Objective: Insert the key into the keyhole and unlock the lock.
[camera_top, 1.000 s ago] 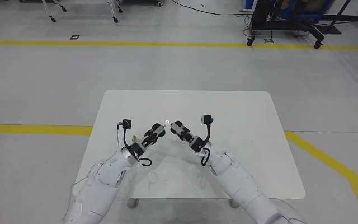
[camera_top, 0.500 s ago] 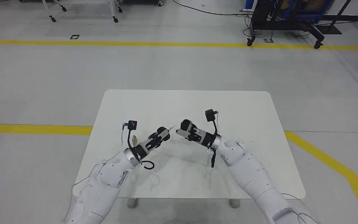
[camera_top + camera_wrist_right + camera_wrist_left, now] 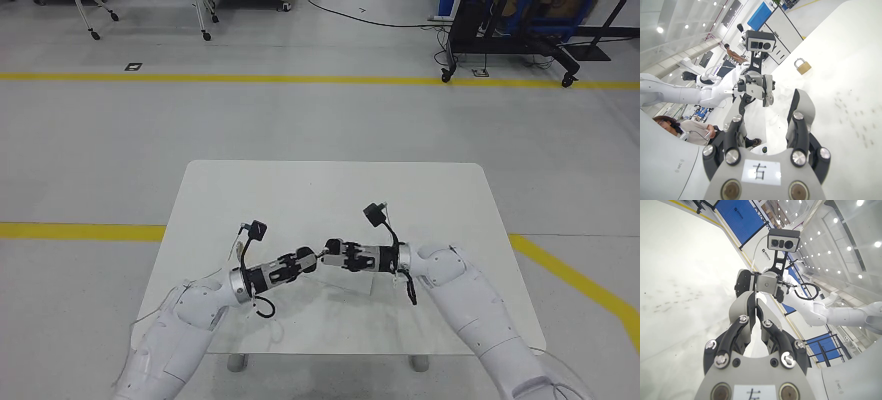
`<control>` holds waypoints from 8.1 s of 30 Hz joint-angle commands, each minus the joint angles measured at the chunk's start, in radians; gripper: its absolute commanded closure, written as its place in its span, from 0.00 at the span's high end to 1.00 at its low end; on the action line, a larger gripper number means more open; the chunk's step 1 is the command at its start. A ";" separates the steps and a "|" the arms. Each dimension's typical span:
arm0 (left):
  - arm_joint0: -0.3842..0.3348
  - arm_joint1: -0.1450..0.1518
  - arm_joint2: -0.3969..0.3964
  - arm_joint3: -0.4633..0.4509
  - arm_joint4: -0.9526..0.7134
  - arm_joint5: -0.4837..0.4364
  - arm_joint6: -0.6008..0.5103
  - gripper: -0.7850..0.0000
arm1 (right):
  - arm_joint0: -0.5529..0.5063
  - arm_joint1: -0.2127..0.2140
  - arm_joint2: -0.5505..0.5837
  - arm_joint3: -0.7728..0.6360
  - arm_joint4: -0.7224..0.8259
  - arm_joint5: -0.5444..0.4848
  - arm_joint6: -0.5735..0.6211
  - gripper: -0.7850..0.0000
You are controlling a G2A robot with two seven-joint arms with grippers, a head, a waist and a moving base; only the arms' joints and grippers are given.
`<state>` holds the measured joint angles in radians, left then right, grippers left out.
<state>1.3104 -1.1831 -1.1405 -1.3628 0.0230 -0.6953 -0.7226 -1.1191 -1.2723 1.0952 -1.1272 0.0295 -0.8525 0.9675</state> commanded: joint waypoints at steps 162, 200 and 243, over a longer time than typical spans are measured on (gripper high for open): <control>-0.218 -0.016 -0.015 0.147 -0.161 0.548 0.000 0.00 | 0.006 0.081 -0.179 0.062 0.103 -0.032 -0.493 0.00; -0.403 -0.144 0.142 0.543 -0.765 0.726 -0.119 0.00 | -0.075 0.065 -0.119 -0.071 0.040 0.217 -0.796 0.00; -0.232 -0.112 0.059 0.229 -0.616 0.834 0.109 0.00 | -0.245 0.008 -0.181 -0.421 -0.159 0.806 -0.967 0.00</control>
<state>1.0786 -1.2947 -1.0814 -1.1338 -0.5946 0.1384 -0.6134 -1.3651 -1.2628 0.9136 -1.5500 -0.1290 -0.0467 0.0024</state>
